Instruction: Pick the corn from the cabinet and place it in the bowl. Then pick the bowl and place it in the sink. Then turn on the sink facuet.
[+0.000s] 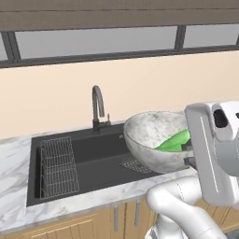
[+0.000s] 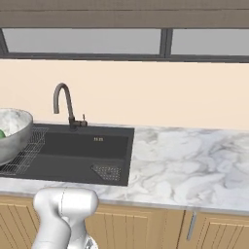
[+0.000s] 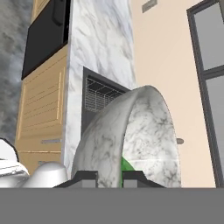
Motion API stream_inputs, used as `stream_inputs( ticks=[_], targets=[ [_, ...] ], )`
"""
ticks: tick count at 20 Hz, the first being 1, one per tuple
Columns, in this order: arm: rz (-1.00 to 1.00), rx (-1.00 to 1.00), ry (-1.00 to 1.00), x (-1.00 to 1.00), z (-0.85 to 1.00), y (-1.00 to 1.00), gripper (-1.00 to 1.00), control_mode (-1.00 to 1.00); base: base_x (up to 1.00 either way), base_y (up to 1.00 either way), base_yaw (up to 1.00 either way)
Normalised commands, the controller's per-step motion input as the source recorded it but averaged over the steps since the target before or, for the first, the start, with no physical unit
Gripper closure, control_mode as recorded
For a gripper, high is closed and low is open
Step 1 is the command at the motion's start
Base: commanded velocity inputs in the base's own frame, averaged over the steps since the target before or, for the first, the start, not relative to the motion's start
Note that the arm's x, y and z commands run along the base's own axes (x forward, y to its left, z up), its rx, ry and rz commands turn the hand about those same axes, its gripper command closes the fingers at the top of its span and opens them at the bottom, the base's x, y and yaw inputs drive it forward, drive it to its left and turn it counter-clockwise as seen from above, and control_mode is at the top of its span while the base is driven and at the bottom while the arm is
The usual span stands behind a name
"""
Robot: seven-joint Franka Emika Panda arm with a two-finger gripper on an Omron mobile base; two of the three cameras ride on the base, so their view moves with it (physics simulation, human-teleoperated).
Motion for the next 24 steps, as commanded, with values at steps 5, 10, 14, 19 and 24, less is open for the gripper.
stream_inputs(
  ticks=[5,10,14,19,24],
  targets=[
    [0.11,0.06,0.00,0.27,0.00,-0.15,1.00,-1.00,0.13,-0.10,0.05],
    [0.22,0.06,0.00,0.55,-0.04,-0.66,1.00,-1.00,0.00,0.00,0.00],
    [0.24,0.00,0.00,0.69,-0.30,-0.72,1.00,-1.00,0.00,0.00,0.00],
    [0.26,-0.04,0.01,0.78,-0.52,-0.41,1.00,-1.00,0.00,0.00,0.00],
    [0.24,-0.10,-0.09,0.55,-0.70,-0.14,1.00,-1.00,0.00,0.00,0.00]
  ],
)
